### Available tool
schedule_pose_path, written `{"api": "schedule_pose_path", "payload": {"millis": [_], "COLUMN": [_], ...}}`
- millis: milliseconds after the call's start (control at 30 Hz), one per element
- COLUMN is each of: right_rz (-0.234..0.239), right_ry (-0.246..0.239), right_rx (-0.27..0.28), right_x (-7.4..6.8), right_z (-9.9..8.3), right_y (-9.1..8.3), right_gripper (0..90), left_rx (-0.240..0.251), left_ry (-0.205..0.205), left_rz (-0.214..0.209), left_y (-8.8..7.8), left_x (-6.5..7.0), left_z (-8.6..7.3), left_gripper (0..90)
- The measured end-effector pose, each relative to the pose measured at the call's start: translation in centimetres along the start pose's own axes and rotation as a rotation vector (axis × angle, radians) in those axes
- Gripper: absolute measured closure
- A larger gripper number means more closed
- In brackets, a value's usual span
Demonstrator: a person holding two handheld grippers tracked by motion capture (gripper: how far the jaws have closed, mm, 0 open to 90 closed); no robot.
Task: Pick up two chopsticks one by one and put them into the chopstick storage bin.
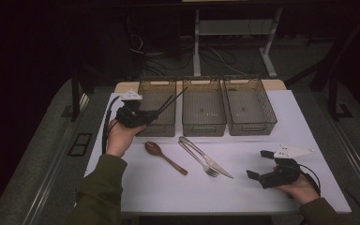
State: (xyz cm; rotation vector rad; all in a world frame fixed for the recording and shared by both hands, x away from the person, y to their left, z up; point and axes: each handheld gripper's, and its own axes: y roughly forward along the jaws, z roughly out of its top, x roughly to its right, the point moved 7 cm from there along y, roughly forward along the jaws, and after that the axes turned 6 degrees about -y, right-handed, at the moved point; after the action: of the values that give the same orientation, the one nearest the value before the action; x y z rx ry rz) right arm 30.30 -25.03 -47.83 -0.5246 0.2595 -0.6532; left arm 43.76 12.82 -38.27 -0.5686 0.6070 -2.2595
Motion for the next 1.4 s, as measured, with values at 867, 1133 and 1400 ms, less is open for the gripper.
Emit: {"api": "schedule_pose_path", "payload": {"millis": [867,1133,1400], "right_rz": [0.004,0.005,0.006], "right_ry": [0.004,0.000,0.000], "right_rx": [0.002,0.004,0.006], "right_x": [0.0,0.0,0.0], "right_z": [0.0,0.0,0.0], "right_y": [0.0,-0.1,-0.1], "right_gripper": [0.2,0.1,0.1], "left_rx": [-0.065,-0.094,-0.058], "left_ry": [-0.062,-0.088,-0.060], "left_rz": [0.177,0.189,0.209], "left_y": [4.1,4.9,5.0], "left_x": [-6.7,-7.2,-6.9], "left_z": [0.3,-0.3,0.2], "left_gripper": [84.4,84.1,67.1]}}
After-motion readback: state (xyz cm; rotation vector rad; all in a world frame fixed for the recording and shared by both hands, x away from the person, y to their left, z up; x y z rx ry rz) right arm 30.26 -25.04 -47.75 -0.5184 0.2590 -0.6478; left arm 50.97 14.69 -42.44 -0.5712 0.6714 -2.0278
